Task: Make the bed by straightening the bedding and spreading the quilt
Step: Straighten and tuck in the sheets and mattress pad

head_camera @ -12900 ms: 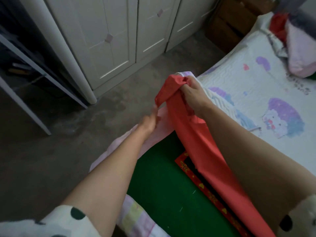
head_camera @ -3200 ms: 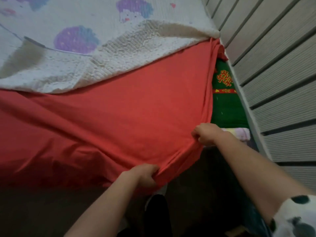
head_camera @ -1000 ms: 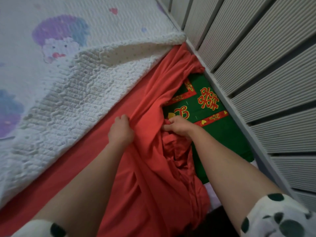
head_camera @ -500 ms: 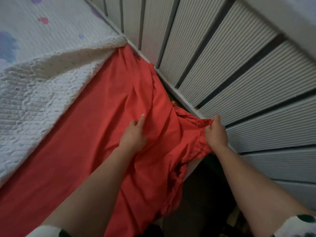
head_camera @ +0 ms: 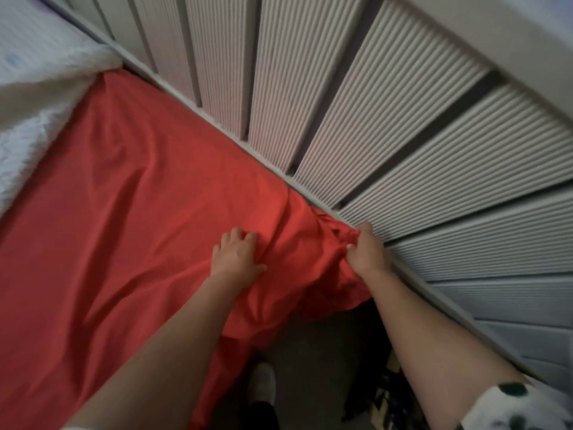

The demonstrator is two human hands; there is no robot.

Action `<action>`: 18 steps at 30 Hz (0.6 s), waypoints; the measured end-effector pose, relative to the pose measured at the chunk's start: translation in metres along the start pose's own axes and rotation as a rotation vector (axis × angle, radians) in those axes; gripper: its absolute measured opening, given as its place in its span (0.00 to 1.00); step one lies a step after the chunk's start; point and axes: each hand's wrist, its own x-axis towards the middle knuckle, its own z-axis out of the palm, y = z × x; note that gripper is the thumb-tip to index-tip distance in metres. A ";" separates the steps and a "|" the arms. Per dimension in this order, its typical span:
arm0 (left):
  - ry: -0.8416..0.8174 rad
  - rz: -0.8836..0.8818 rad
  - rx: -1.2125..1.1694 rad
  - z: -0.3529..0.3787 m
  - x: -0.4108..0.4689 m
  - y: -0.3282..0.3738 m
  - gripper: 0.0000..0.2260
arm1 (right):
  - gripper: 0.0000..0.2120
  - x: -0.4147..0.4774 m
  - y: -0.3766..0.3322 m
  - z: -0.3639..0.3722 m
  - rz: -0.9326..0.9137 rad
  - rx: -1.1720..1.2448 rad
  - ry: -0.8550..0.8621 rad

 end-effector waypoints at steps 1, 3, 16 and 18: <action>0.010 -0.008 0.020 0.000 0.001 0.002 0.27 | 0.17 0.001 -0.002 0.003 -0.029 -0.001 0.014; 0.026 -0.023 0.034 0.000 0.004 0.003 0.19 | 0.17 0.001 -0.005 0.006 -0.068 -0.017 0.076; 0.138 0.000 -0.115 0.010 0.011 0.026 0.09 | 0.16 -0.010 -0.035 0.070 0.129 0.467 -0.315; 0.174 0.002 -0.160 0.011 0.010 0.029 0.08 | 0.14 -0.012 -0.030 0.059 0.080 0.391 -0.262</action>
